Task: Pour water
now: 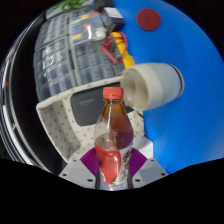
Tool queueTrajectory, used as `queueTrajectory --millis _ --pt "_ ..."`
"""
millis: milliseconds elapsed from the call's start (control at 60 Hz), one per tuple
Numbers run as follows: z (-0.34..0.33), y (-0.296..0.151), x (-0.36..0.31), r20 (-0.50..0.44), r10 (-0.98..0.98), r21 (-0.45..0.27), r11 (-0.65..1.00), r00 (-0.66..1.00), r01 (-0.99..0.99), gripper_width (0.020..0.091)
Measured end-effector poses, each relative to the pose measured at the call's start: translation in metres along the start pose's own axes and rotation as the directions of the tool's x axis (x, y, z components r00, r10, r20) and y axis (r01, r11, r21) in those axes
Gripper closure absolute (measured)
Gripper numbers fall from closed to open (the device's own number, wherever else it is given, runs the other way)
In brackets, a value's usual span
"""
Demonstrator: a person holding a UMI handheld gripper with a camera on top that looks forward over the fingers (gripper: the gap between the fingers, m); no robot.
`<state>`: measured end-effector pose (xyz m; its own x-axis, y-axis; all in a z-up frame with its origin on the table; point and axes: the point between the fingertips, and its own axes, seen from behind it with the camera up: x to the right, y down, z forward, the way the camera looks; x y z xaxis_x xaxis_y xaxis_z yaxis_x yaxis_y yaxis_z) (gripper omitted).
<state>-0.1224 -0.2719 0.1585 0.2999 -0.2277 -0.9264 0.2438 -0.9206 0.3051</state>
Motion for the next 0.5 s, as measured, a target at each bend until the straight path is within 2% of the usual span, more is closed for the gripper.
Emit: queueTrajectory --millis 100,167,350,367,500 --pt "-0.009 0.000 -0.014 -0.007 -0.242 -0.014 0.970 0.970 0.242 0.0739" --pt "-0.018 -0.008 -0.036 -0.012 -0.422 0.009 0.906 0.906 0.423 0.0737" --pt "-0.043 -0.061 -0.102 -0.020 -0.744 0.165 0.657 0.668 0.736 0.0737" --pt "-0.051 -0.063 -0.110 -0.040 -0.760 0.148 0.637 0.649 0.756 0.0736" --pt "-0.070 -0.112 -0.133 -0.166 -0.911 0.187 0.346 0.377 0.919 0.0736"
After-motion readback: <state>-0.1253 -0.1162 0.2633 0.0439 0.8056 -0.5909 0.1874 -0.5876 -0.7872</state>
